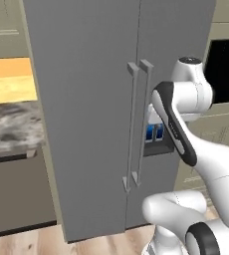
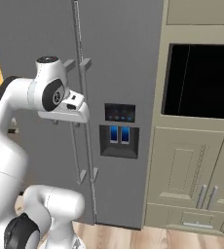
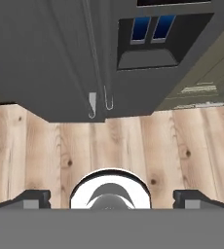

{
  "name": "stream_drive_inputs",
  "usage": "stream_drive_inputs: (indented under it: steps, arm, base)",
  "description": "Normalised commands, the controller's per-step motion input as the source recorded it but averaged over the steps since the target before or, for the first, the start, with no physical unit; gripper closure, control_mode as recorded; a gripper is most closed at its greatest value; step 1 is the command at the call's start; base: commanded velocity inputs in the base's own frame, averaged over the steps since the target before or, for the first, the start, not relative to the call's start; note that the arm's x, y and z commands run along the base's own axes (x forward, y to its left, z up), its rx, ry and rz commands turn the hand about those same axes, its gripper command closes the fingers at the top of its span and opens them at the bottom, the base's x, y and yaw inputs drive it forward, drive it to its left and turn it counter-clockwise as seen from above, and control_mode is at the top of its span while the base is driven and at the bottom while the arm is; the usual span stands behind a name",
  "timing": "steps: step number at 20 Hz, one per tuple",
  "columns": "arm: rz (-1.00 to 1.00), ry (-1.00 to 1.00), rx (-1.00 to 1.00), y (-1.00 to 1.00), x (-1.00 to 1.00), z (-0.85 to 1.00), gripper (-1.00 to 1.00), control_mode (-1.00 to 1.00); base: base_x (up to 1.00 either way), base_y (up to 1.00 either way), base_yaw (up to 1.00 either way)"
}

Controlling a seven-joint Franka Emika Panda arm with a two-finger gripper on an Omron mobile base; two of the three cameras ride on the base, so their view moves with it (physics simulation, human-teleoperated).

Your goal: Take the lemon wedge from the fridge and place it on the plate with fish on the dining counter.

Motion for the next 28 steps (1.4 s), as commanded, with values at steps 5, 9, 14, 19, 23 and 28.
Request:
stream_drive_inputs:
  steps: [5,9,14,19,23,28]
  arm:
    - [0.00,0.00,0.00,0.00,0.00,0.00,-1.00,1.00]
    - [0.00,0.00,0.00,0.00,0.00,0.00,-1.00,1.00]
    - [0.00,0.00,0.00,0.00,0.00,0.00,-1.00,1.00]
    - [0.00,0.00,0.00,0.00,0.00,0.00,-1.00,1.00]
    - [0.00,0.00,0.00,0.00,0.00,0.00,-1.00,1.00]
    - [0.00,0.00,0.00,0.00,0.00,0.00,-1.00,1.00]
  base:
    - [-0.31,0.17,0.00]
    - [-0.41,0.11,0.00]
    - [-0.26,0.00,0.00]
    - [-0.23,0.02,0.00]
    - [-0.05,0.20,0.00]
    - [-0.20,0.29,0.00]
